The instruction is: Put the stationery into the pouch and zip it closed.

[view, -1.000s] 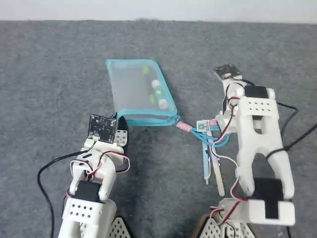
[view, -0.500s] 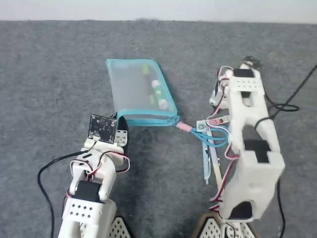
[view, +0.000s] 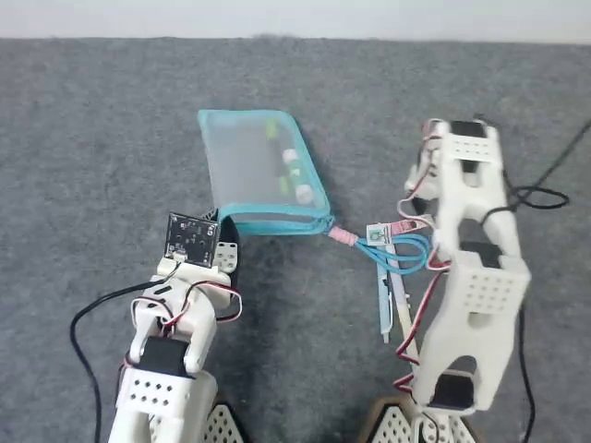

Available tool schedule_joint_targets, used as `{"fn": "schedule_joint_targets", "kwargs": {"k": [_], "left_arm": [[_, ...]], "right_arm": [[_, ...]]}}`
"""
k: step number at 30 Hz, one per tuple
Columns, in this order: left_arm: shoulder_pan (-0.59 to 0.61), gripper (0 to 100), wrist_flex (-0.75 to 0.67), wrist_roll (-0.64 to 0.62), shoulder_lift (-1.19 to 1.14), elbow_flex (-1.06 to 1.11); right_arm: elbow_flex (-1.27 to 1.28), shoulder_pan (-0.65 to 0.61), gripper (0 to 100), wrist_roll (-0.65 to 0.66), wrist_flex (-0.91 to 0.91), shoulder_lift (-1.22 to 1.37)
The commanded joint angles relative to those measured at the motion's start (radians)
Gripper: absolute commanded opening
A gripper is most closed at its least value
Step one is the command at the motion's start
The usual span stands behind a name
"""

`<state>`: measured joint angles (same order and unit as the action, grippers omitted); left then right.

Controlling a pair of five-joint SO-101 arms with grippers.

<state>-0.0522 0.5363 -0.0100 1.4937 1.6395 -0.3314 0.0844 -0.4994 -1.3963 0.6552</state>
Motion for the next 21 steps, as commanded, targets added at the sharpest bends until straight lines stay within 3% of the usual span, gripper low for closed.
{"fn": "schedule_joint_targets", "kwargs": {"k": [1, 4, 8, 13, 19, 21], "left_arm": [[0.003, 1, -0.025, 0.011, 0.018, -0.018], [0.003, 1, -0.025, 0.011, 0.018, -0.018], [0.003, 1, -0.025, 0.012, 0.018, -0.018], [0.002, 1, -0.025, 0.012, 0.018, -0.018], [0.003, 1, -0.025, 0.012, 0.018, -0.005], [0.003, 1, -0.025, 0.012, 0.018, -0.004]], "right_arm": [[-0.052, 0.099, 1.3, 0.172, 0.018, -0.028], [-0.101, 0.166, 0.9, 0.273, 0.025, -0.035], [-0.172, 0.213, 3.2, 0.273, -0.062, -0.042], [-0.262, 0.062, 18.8, 0.354, -0.260, -0.035], [-0.267, -0.108, 15.5, 0.041, -0.280, -0.031], [-0.262, -0.143, 13.7, -0.005, -0.254, -0.030]]}}
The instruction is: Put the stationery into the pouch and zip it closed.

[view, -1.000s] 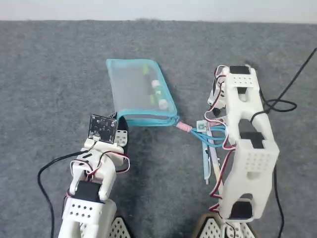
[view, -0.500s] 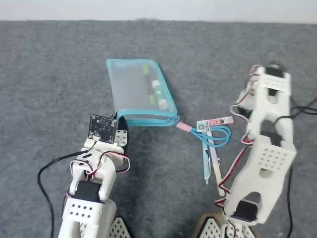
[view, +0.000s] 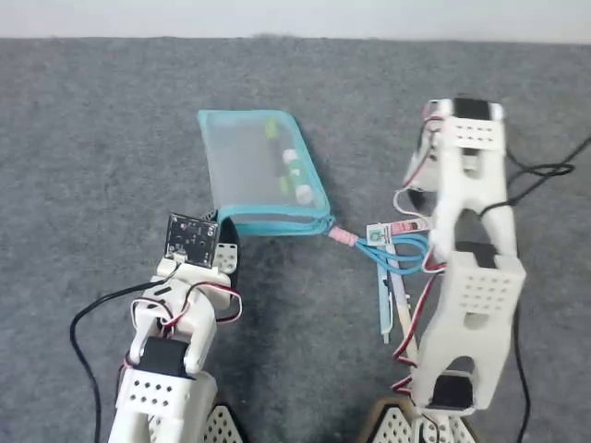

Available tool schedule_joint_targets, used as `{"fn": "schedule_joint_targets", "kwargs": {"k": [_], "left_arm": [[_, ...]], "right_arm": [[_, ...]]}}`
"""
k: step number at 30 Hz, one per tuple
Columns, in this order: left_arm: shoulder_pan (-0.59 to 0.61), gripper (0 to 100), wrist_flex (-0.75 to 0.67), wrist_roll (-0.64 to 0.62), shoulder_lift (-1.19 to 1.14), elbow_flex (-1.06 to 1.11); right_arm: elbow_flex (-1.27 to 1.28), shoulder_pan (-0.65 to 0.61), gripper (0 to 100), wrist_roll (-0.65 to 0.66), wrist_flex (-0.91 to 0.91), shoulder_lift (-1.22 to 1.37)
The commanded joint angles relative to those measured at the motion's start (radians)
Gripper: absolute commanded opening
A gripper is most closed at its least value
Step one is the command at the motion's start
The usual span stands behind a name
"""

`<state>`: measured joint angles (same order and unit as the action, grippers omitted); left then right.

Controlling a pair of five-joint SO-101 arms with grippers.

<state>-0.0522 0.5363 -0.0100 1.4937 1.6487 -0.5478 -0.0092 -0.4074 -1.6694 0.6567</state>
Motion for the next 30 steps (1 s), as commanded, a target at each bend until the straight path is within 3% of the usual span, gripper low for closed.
{"fn": "schedule_joint_targets", "kwargs": {"k": [1, 9, 21, 24, 28, 30], "left_arm": [[0.003, 1, -0.025, 0.012, 0.018, -0.013], [0.003, 1, -0.026, 0.012, 0.018, -0.015], [0.003, 1, -0.026, 0.012, 0.018, -0.013], [0.003, 1, -0.026, 0.012, 0.018, -0.013], [0.003, 1, -0.026, 0.012, 0.018, -0.012], [0.003, 1, -0.026, 0.012, 0.018, -0.012]], "right_arm": [[-0.046, -0.059, 13.8, -0.101, 0.025, -0.031], [-0.043, -0.019, 17.1, -0.110, 0.022, 0.024], [-0.057, 0.016, 13.2, -0.103, 0.053, 0.165], [-0.124, 0.077, 1.3, 0.020, 0.064, 0.162], [-0.241, 0.154, 0.3, 0.241, 0.076, 0.156], [-0.345, 0.157, 0.6, 0.413, 0.062, 0.162]]}}
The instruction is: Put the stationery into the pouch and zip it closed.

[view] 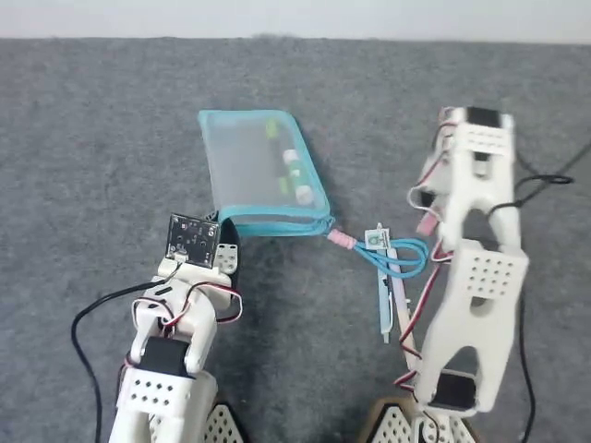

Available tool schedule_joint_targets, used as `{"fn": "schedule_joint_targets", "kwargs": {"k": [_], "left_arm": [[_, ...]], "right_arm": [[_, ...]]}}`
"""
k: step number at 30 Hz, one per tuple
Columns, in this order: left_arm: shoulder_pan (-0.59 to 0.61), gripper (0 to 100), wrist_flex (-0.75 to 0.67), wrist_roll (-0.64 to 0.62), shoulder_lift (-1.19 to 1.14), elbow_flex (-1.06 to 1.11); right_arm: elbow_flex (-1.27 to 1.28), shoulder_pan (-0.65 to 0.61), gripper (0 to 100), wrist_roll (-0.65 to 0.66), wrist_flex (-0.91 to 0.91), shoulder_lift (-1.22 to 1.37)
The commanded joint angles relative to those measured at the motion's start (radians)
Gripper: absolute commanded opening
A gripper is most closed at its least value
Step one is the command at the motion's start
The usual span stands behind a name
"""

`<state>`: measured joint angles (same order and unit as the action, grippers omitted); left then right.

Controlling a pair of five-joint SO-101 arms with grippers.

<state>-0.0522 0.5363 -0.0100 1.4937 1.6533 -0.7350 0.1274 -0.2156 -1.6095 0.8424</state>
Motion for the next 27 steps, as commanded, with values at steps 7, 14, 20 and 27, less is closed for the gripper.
{"fn": "schedule_joint_targets", "kwargs": {"k": [7, 14, 20, 27], "left_arm": [[0.003, 1, -0.026, 0.012, 0.018, -0.016], [0.005, 1, -0.023, 0.012, 0.018, -0.016], [0.005, 1, -0.025, 0.012, 0.018, -0.016], [0.005, 1, -0.026, 0.014, 0.018, -0.018]], "right_arm": [[-0.278, -0.077, 1.7, 0.832, -0.180, -0.021], [-0.253, -0.104, 19.1, 0.775, -0.171, -0.013], [-0.242, -0.085, 18.2, 0.778, -0.180, -0.007], [-0.055, -0.025, 16.5, 0.781, -0.110, -0.018]]}}
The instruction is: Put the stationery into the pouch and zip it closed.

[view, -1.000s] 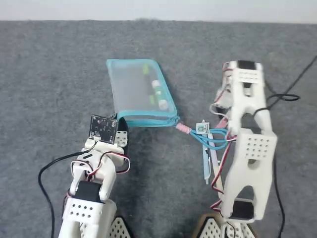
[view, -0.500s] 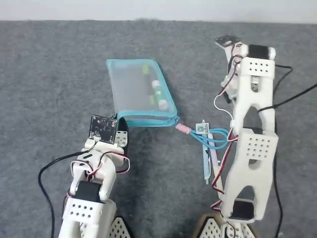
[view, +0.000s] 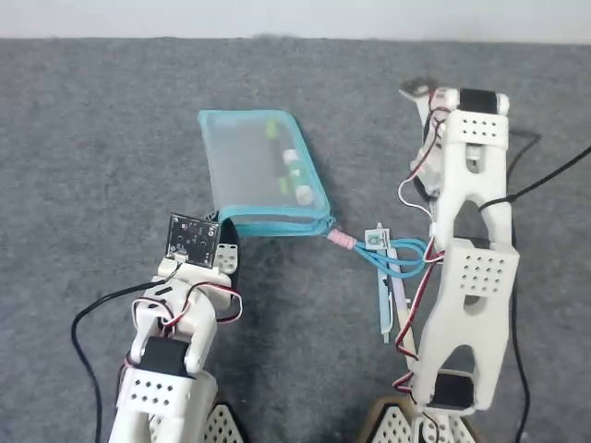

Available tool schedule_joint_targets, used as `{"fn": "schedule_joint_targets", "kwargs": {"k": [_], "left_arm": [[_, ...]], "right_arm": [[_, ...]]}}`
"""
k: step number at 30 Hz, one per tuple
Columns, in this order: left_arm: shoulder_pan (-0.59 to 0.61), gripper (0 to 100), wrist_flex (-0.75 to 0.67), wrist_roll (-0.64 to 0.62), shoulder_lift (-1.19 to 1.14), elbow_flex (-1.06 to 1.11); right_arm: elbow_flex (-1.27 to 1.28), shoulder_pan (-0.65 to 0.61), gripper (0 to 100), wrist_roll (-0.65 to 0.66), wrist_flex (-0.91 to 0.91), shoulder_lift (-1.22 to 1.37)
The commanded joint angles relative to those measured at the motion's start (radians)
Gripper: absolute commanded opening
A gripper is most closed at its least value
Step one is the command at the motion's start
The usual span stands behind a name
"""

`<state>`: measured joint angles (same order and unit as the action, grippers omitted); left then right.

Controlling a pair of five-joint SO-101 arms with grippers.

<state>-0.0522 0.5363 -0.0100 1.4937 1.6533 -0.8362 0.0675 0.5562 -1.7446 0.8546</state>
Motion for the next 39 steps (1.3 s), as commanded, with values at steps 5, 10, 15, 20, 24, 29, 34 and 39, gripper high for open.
{"fn": "schedule_joint_targets", "kwargs": {"k": [5, 10, 15, 20, 24, 29, 34, 39], "left_arm": [[-0.003, 1, -0.026, 0.014, 0.018, -0.021], [-0.005, 1, -0.048, 0.014, 0.018, -0.018], [-0.005, 1, -0.057, 0.014, 0.017, -0.016], [-0.005, 1, -0.058, 0.014, 0.015, -0.016], [-0.005, 1, -0.055, 0.014, 0.014, -0.016], [0.002, 1, -0.055, 0.014, 0.014, -0.016], [0.003, 1, -0.054, 0.014, 0.012, -0.015], [0.003, 1, -0.054, 0.014, 0.014, -0.015]], "right_arm": [[0.146, 0.048, 16.5, 0.009, 0.048, -0.071], [0.313, 0.048, 16.7, 0.005, 0.143, -0.206], [0.715, 0.051, 16.7, 0.003, 0.401, -0.479], [1.171, 0.013, 16.9, -0.037, 0.765, -0.788], [1.135, 0.004, 17.0, -0.075, 0.773, -0.779], [0.939, 0.005, 21.3, -0.083, 0.708, -0.585], [0.760, 0.008, 19.8, -0.083, 0.618, -0.414], [0.729, 0.039, 17.7, -0.084, 0.599, -0.361]]}}
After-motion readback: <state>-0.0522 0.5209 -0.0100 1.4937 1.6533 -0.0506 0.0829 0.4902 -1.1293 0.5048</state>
